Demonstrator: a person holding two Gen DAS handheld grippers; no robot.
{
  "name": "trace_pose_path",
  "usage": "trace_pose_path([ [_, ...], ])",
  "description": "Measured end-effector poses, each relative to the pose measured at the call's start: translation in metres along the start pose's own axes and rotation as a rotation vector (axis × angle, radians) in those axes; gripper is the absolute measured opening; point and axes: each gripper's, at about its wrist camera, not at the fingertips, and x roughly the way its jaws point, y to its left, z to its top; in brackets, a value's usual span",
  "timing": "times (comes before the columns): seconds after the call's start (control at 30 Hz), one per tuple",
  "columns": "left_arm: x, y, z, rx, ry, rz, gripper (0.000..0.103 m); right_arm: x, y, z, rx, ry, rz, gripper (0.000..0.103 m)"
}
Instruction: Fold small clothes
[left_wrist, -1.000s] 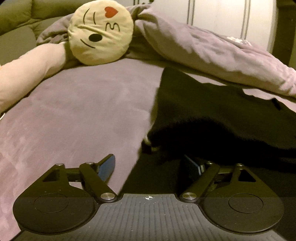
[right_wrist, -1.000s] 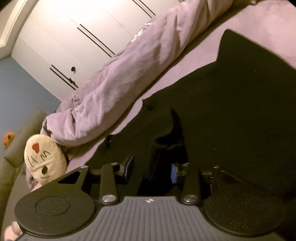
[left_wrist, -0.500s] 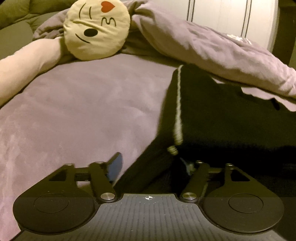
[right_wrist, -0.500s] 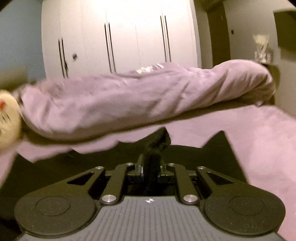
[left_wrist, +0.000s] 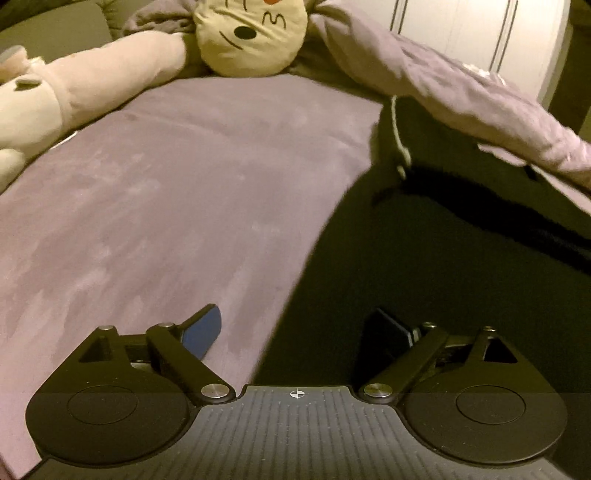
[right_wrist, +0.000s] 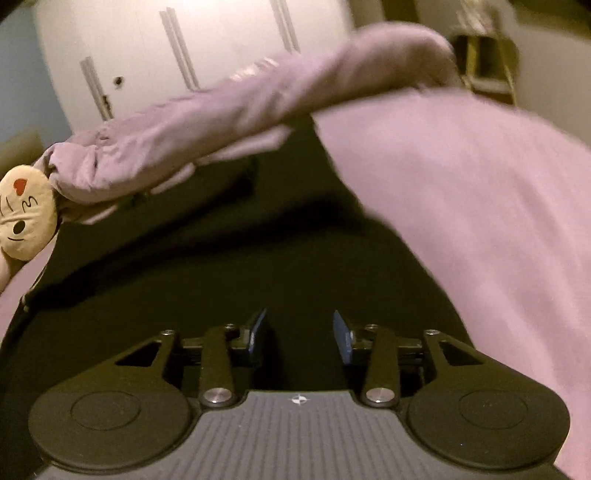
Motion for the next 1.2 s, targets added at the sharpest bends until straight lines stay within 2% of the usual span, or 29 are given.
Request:
trace_pose_path([
  [0.07, -0.008, 0.001, -0.006, -0.019, 0.019, -0.003, 0.095, -0.017, -0.014, -0.016, 0.051, -0.014, 0.004, 0.042],
  [0.1, -0.012, 0.002, -0.011, -0.036, 0.035, -0.005, 0.095, -0.023, -0.019, -0.021, 0.076, -0.012, 0.015, 0.050],
  [0.13, -0.015, 0.002, -0.014, -0.042, 0.040, -0.006, 0.095, -0.026, -0.021, -0.024, 0.088, -0.005, 0.030, 0.061],
  [0.17, -0.019, 0.000, -0.017, -0.035, 0.042, -0.005, 0.095, -0.028, -0.020, -0.027, 0.085, 0.004, 0.051, 0.067],
  [0.2, -0.023, -0.001, -0.020, -0.026, 0.048, 0.000, 0.095, -0.028, -0.017, -0.030, 0.068, 0.015, 0.058, 0.079],
  [0.23, -0.025, -0.003, -0.022, -0.022, 0.053, 0.005, 0.095, -0.027, -0.011, -0.031, 0.034, 0.033, 0.059, 0.092],
  [0.27, -0.028, -0.004, -0.025, -0.023, 0.057, 0.007, 0.095, -0.024, -0.001, -0.032, -0.018, 0.062, 0.055, 0.099],
  [0.37, -0.035, -0.003, -0.033, -0.036, 0.081, 0.013, 0.095, -0.016, 0.025, -0.035, -0.145, 0.111, -0.016, 0.099],
  [0.43, -0.037, 0.003, -0.039, -0.077, 0.113, 0.003, 0.096, -0.015, 0.031, -0.037, -0.166, 0.113, -0.040, 0.099],
  [0.63, -0.045, 0.010, -0.050, -0.109, 0.129, 0.019, 0.102, -0.031, 0.026, -0.041, -0.154, 0.138, -0.020, 0.099],
  [0.77, -0.049, 0.013, -0.058, -0.141, 0.115, 0.033, 0.103, -0.053, 0.010, -0.064, -0.123, 0.119, 0.014, 0.099],
  [0.93, -0.052, 0.007, -0.063, -0.103, 0.137, 0.063, 0.103, -0.073, 0.008, -0.075, -0.169, 0.140, 0.010, 0.098],
  [1.1, -0.058, 0.014, -0.063, -0.118, 0.168, 0.058, 0.103, -0.100, -0.019, -0.063, -0.044, 0.109, -0.019, 0.079],
  [1.2, -0.066, 0.018, -0.063, -0.107, 0.151, 0.097, 0.103, -0.116, -0.043, -0.056, 0.009, 0.065, -0.050, 0.069],
])
